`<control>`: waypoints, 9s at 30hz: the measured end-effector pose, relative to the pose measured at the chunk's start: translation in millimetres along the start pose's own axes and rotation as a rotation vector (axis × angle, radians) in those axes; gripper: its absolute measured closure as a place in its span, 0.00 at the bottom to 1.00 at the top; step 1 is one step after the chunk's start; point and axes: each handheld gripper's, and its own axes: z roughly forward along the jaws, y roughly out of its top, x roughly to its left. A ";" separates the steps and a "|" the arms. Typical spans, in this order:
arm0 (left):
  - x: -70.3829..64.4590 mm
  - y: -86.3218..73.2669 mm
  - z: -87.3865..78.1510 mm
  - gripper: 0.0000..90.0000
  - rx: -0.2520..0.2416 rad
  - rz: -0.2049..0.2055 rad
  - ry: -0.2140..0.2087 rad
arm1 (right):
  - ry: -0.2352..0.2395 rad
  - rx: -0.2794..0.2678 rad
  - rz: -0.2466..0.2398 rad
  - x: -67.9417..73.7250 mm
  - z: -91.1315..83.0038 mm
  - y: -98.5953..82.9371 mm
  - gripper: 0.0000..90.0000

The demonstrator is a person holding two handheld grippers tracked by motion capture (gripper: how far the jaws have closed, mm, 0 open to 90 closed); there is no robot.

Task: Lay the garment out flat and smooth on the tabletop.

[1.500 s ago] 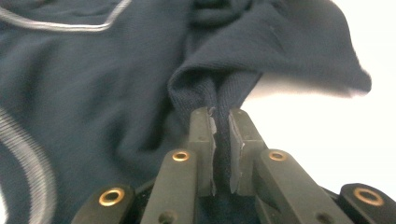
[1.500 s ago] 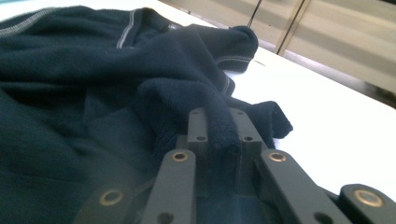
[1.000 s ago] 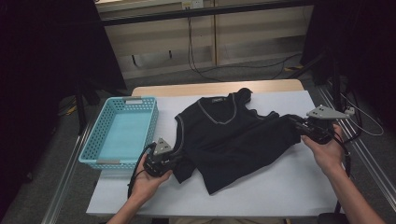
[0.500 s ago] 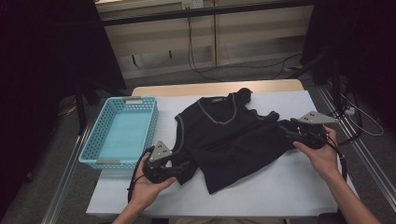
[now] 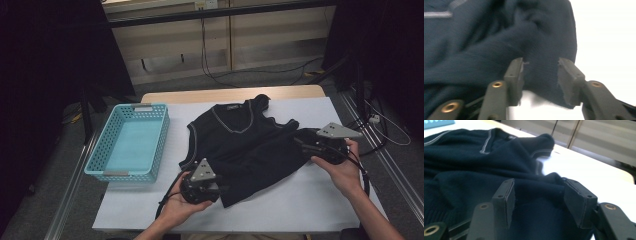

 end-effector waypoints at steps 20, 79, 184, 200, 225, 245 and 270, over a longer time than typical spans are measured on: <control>-1.5 -14.0 16.7 0.98 0.093 -0.007 -0.044 | 0.110 0.108 -0.098 24.9 16.2 -18.3 0.46; 2.6 -44.8 -42.6 0.17 0.038 -0.065 0.054 | 0.384 0.229 -0.223 89.1 -8.5 -26.8 0.26; 18.7 -48.0 -37.2 0.86 0.176 -0.053 0.177 | 0.359 0.354 -0.177 49.2 -14.4 -44.9 0.54; 25.9 -64.4 -75.0 0.72 0.124 -0.126 0.220 | 0.361 0.347 -0.146 50.9 -12.6 -48.3 0.58; -9.6 -46.4 -53.6 0.56 0.038 -0.016 -0.012 | 0.316 0.385 -0.188 43.2 -49.0 -57.4 1.00; -11.2 -32.0 -7.8 0.46 0.163 0.057 -0.057 | 0.601 0.321 -0.278 118.7 -13.8 -23.2 0.53; -19.8 -36.3 -18.8 0.97 0.177 0.035 -0.155 | 0.632 0.396 -0.289 131.1 -20.3 -31.8 0.96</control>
